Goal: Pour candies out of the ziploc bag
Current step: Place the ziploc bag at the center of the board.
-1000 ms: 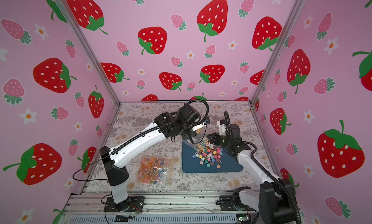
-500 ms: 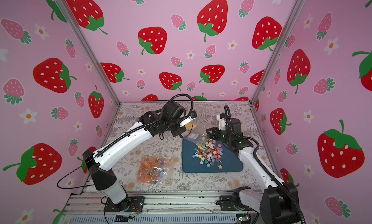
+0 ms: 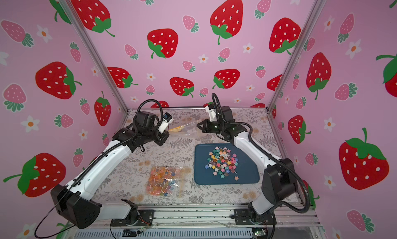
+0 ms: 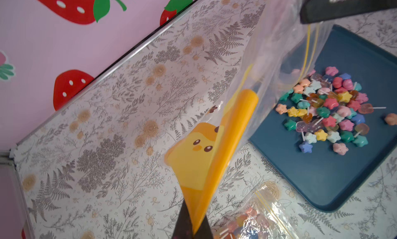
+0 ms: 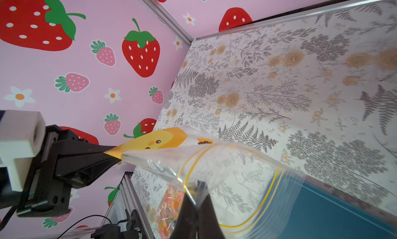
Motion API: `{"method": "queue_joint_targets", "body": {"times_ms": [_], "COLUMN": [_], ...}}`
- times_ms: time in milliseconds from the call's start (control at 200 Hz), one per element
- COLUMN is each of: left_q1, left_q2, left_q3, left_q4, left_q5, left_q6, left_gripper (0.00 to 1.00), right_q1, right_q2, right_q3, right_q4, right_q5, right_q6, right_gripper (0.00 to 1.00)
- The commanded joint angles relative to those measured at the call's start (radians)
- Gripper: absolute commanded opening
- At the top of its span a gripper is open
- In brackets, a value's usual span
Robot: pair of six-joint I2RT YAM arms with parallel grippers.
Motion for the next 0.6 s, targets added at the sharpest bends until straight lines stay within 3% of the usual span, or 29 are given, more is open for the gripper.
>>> {"method": "queue_joint_targets", "body": {"times_ms": [0, 175, 340, 410, 595], "left_q1": [0.085, 0.166, 0.191, 0.193, 0.198], "left_q2": [-0.007, 0.014, 0.084, 0.108, 0.134], "left_q3": [-0.03, -0.072, -0.046, -0.053, -0.076], "left_q4": [0.021, 0.085, 0.101, 0.126, 0.176], "left_q5": [0.102, 0.147, 0.162, 0.151, 0.029], "left_q6": [-0.044, -0.097, -0.125, -0.131, -0.185], "left_gripper": [0.0, 0.0, 0.0, 0.05, 0.42], "right_q1": [0.018, 0.053, 0.06, 0.06, 0.059], "right_q2": [0.096, 0.255, 0.349, 0.376, 0.425], "right_q3": [0.11, 0.249, 0.307, 0.324, 0.375], "right_q4": [-0.034, -0.06, -0.065, -0.074, -0.12], "right_q5": [0.032, 0.018, 0.01, 0.012, 0.017], "right_q6": [0.02, 0.036, 0.053, 0.05, 0.023], "right_gripper": [0.0, 0.02, 0.03, 0.06, 0.24]}}
